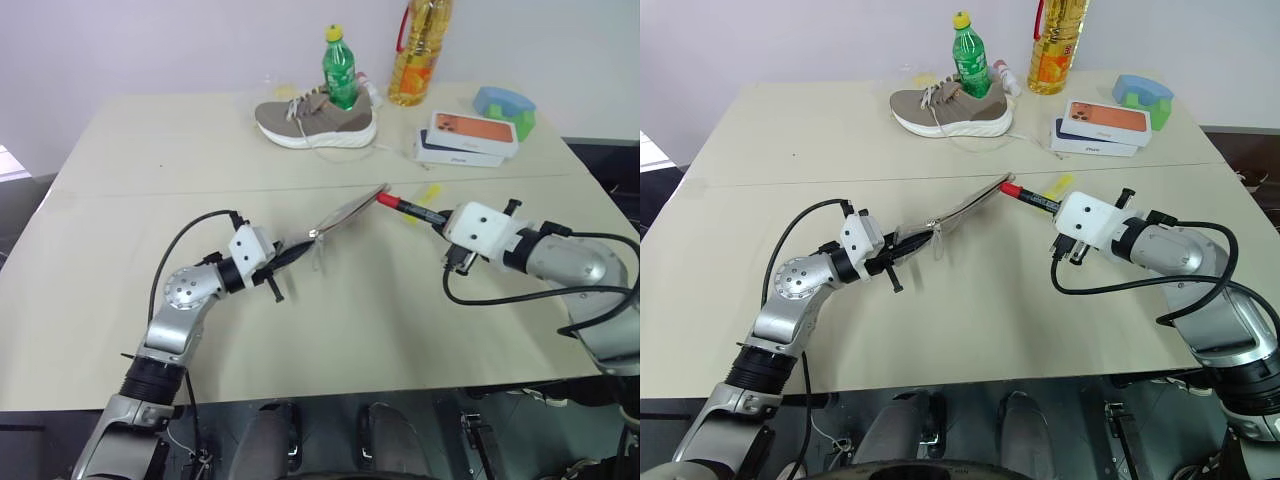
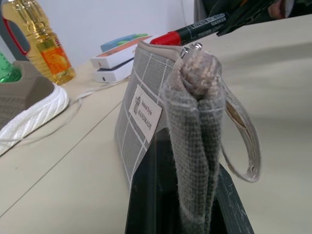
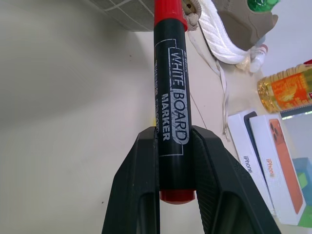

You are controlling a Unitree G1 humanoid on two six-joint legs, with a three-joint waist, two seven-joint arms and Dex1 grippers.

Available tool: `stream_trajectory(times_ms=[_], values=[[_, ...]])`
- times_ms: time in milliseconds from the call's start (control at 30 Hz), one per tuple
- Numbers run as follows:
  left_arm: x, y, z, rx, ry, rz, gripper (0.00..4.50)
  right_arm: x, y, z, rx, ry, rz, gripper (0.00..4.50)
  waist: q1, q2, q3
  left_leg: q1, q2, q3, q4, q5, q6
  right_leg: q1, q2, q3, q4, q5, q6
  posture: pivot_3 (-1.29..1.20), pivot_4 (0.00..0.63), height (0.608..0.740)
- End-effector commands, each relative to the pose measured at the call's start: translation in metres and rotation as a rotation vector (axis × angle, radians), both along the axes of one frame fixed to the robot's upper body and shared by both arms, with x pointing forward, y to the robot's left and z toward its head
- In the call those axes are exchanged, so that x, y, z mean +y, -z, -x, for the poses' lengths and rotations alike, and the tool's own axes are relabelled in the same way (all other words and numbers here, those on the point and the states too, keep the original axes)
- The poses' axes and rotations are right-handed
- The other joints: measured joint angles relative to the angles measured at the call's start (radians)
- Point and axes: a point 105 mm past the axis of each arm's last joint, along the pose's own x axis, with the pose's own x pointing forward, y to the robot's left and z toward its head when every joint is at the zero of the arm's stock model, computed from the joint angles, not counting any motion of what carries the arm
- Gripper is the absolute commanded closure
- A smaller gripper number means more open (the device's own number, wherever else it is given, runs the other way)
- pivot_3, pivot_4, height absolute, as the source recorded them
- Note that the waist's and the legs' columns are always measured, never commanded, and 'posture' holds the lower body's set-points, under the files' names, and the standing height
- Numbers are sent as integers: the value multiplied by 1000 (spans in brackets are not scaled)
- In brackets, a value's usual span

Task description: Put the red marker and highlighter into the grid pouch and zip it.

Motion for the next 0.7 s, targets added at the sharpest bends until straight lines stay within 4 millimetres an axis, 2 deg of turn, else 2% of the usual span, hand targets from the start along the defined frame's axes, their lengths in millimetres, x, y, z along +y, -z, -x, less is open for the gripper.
stream_trajectory(times_ms=[33, 500, 700], values=[[2, -10, 2, -42, 0, 20, 4500, 0, -17, 0, -64, -11, 5, 4097, 0, 0, 0, 0, 0, 0, 0, 0, 0, 0, 0, 0, 0, 0, 0, 0, 150, 740], [2, -2, 2, -36, 1, 12, 4500, 0, -29, 5, -80, -27, 19, 4097, 0, 0, 0, 0, 0, 0, 0, 0, 0, 0, 0, 0, 0, 0, 0, 0, 150, 740], [2, -2, 3, -37, 6, 15, 4500, 0, -21, 9, -42, -36, 54, 4097, 0, 0, 0, 0, 0, 0, 0, 0, 0, 0, 0, 0, 0, 0, 0, 0, 150, 740]])
